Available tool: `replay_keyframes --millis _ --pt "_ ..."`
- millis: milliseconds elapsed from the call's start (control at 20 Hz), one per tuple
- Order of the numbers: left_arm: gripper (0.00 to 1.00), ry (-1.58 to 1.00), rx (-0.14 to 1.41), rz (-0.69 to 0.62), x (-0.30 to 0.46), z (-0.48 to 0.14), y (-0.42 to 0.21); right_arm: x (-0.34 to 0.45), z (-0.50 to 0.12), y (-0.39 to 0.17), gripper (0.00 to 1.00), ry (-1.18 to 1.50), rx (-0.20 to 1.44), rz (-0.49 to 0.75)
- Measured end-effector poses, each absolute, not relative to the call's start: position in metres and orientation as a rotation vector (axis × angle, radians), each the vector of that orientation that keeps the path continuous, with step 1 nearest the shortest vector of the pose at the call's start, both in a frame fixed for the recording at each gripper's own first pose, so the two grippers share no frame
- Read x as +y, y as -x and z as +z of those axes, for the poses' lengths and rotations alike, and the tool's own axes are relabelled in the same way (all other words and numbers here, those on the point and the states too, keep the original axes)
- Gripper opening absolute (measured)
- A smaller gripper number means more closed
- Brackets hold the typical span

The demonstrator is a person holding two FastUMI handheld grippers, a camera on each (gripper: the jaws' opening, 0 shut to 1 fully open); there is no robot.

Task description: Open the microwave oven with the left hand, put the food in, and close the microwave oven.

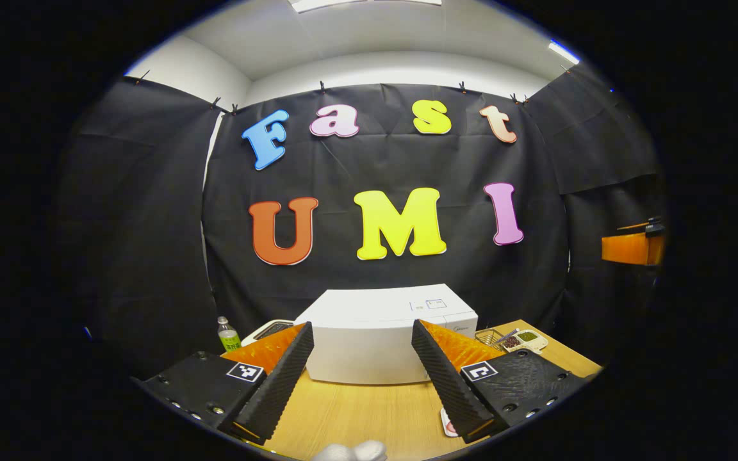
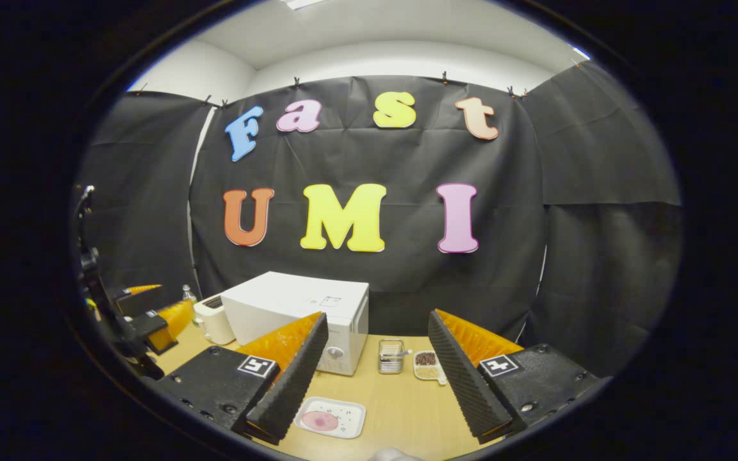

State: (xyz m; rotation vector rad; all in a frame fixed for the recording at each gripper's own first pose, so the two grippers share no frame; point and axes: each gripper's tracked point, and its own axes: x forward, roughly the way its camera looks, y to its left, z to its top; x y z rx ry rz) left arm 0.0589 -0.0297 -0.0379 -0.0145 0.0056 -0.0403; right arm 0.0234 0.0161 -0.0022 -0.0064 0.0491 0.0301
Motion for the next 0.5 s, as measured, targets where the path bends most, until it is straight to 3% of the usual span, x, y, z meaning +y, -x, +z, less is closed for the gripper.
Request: replay_keyframes --millis 50,100,500 --pt "0.96 0.020 0.008 -0.058 -0.040 -0.047 -0.068 0.012 -0.002 -0.022 0.92 0.010 0.053 0.022" --pt "0.96 0.021 0.012 -0.077 -0.053 -0.055 -0.077 0.007 0.001 -0.020 1.00 0.014 0.052 0.009" --pt "0.96 -0.010 0.103 -0.179 -0.136 -0.145 -0.173 -0.032 0.005 -0.009 1.00 0.067 0.088 -0.110"
